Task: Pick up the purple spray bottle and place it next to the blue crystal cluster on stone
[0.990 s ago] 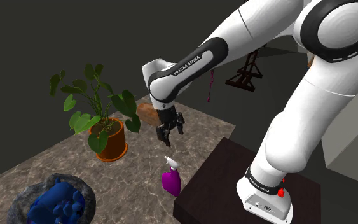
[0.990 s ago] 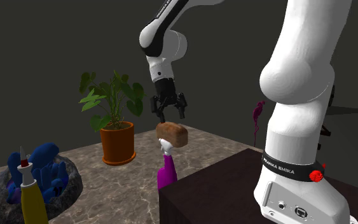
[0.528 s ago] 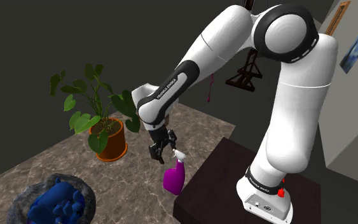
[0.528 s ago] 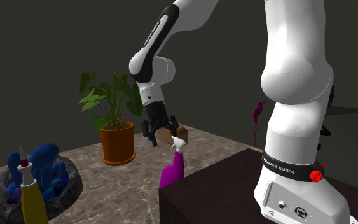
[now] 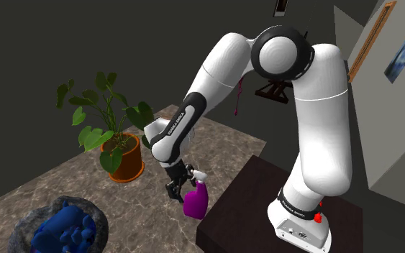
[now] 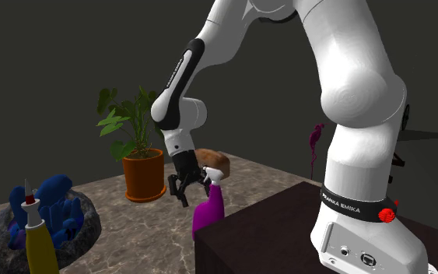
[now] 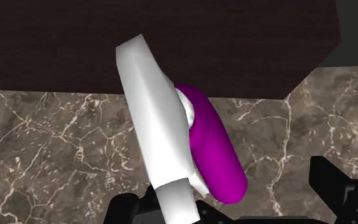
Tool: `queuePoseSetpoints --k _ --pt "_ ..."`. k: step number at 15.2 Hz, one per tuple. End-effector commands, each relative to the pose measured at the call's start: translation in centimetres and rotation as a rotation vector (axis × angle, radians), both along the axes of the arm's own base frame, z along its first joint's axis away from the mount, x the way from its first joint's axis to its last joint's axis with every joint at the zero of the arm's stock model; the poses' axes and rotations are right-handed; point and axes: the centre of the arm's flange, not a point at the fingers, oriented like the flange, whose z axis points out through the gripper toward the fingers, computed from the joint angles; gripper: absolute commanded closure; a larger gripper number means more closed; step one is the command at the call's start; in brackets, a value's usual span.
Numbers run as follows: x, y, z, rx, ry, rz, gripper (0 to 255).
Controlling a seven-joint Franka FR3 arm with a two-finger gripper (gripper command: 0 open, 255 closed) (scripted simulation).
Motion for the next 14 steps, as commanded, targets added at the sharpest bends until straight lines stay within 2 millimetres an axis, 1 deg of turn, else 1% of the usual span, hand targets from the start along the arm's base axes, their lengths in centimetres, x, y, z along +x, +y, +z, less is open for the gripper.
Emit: queuePoseSetpoints --k 1,5,12,13,14 --pt "-0.6 0.0 -1.0 0.0 0.001 0.001 0" --pt "-1.6 -0.1 -2.6 0.0 0.001 0.001 0" --pt "-1.6 -0.1 -2.6 0.0 0.001 0.001 0" --pt "-1.6 -0.1 -2.6 0.0 0.001 0.001 255" --pt "-1.6 -0.1 -2.6 0.0 0.001 0.001 255"
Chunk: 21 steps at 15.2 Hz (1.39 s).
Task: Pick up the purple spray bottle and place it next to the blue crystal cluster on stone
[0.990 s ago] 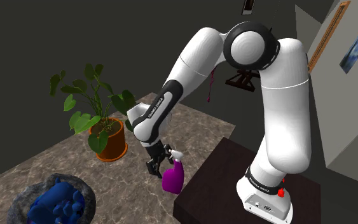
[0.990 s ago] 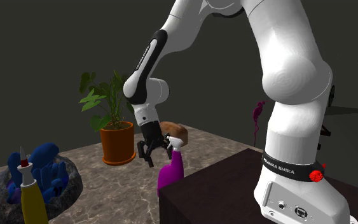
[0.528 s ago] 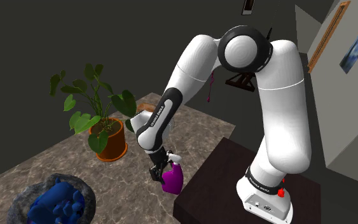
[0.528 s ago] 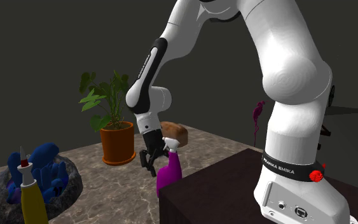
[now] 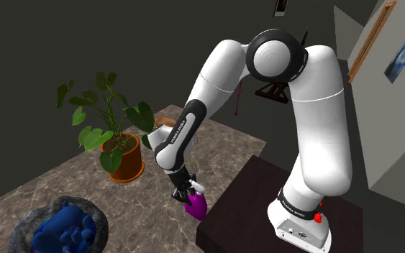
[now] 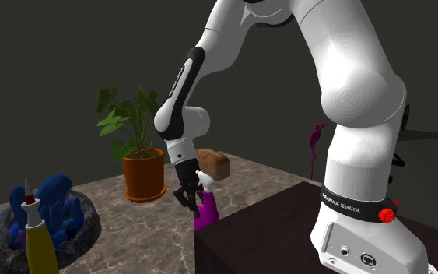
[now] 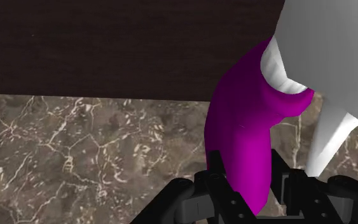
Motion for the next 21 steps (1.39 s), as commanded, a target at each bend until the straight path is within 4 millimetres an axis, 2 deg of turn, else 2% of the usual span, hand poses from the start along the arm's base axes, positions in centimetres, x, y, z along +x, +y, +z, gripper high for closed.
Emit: queuePoseSetpoints --k 1,8,21 --pt "0.0 0.0 0.0 0.0 0.0 0.0 255" --pt "0.0 0.0 0.0 0.0 0.0 0.0 255" --pt "0.0 0.0 6.9 0.0 0.0 0.0 255"
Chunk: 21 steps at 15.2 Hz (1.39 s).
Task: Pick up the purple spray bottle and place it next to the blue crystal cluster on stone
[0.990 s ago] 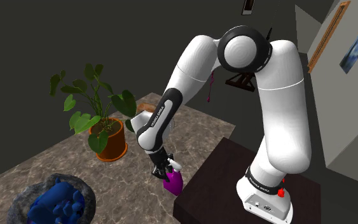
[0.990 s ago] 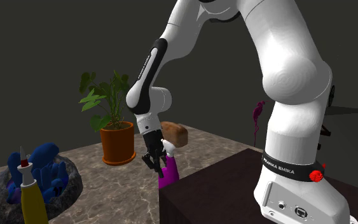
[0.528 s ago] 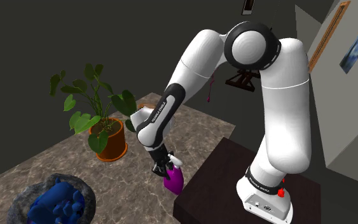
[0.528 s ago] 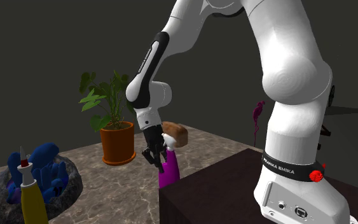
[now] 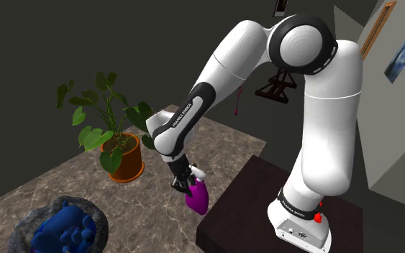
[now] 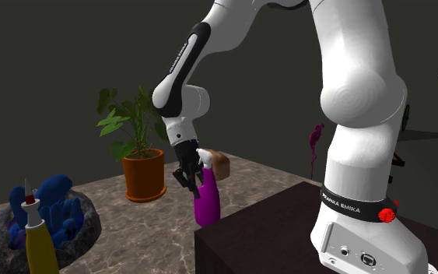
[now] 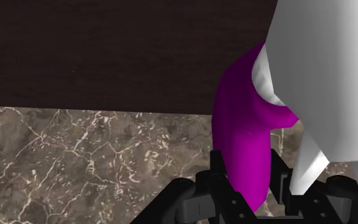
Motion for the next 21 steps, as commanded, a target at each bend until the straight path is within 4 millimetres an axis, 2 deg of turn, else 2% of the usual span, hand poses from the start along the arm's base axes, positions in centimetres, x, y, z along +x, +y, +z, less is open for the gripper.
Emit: queuePoseSetpoints --k 1,21 --pt "-0.1 0.1 1.0 0.0 0.0 0.0 255" --pt "-0.1 0.1 11.6 0.0 0.0 0.0 255"
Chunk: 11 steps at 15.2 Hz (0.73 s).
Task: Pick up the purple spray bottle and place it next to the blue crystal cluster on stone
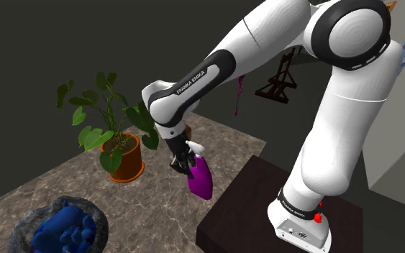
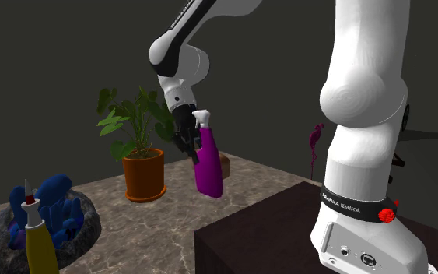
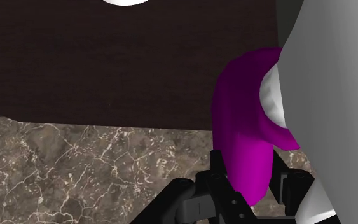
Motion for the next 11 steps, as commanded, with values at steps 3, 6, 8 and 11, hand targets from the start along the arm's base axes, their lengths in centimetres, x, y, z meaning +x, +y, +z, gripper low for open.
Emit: queuePoseSetpoints --k 3,6,8,11 --pt "-0.1 0.0 2.2 0.0 0.0 0.0 255" --pt "-0.1 0.0 3.8 0.0 0.0 0.0 255" --pt "-0.1 0.0 4.8 0.0 0.0 0.0 255" --pt "-0.1 0.0 6.4 0.0 0.0 0.0 255"
